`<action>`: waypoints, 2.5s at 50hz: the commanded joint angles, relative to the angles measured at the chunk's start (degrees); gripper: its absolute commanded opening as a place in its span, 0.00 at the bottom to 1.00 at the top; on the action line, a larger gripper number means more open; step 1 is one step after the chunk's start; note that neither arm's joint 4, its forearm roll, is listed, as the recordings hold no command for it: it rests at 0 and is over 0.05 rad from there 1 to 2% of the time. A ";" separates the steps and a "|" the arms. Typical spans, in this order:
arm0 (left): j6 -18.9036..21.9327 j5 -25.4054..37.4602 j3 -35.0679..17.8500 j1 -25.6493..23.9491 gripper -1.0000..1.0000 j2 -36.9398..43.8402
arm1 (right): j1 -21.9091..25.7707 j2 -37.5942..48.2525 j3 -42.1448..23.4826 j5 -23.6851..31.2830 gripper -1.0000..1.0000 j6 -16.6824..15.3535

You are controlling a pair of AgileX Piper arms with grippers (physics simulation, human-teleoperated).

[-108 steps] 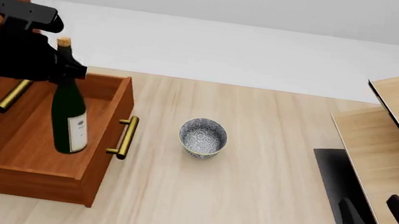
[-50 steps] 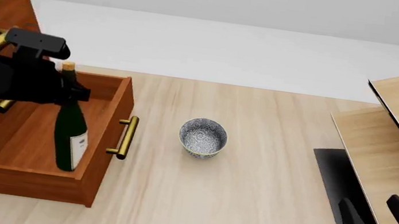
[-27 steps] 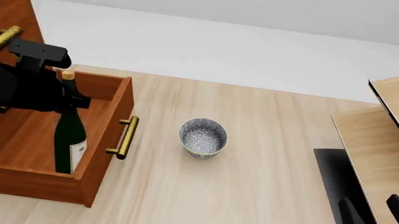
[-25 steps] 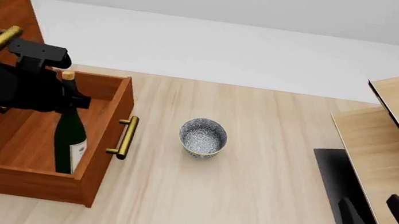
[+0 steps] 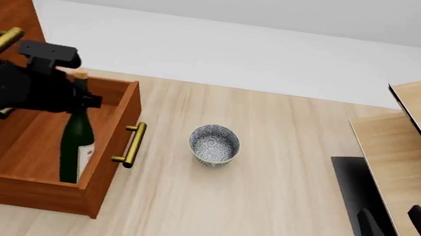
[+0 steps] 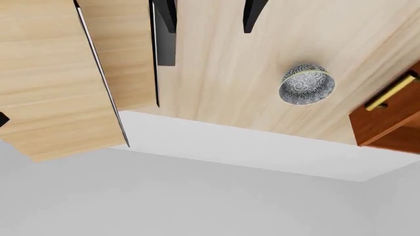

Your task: Put the wine bottle in the bottom drawer of the cabinet.

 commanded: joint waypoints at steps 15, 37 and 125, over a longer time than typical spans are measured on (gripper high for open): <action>-1.01 -1.05 -1.83 -0.83 0.00 8.95 | 0.02 -0.26 0.00 0.15 1.00 0.28; -3.54 -2.09 -6.03 0.82 0.00 16.03 | -0.09 -0.68 0.00 0.49 1.00 0.76; -3.79 -6.90 -5.61 2.71 1.00 23.76 | -0.06 -0.45 0.00 0.19 1.00 0.89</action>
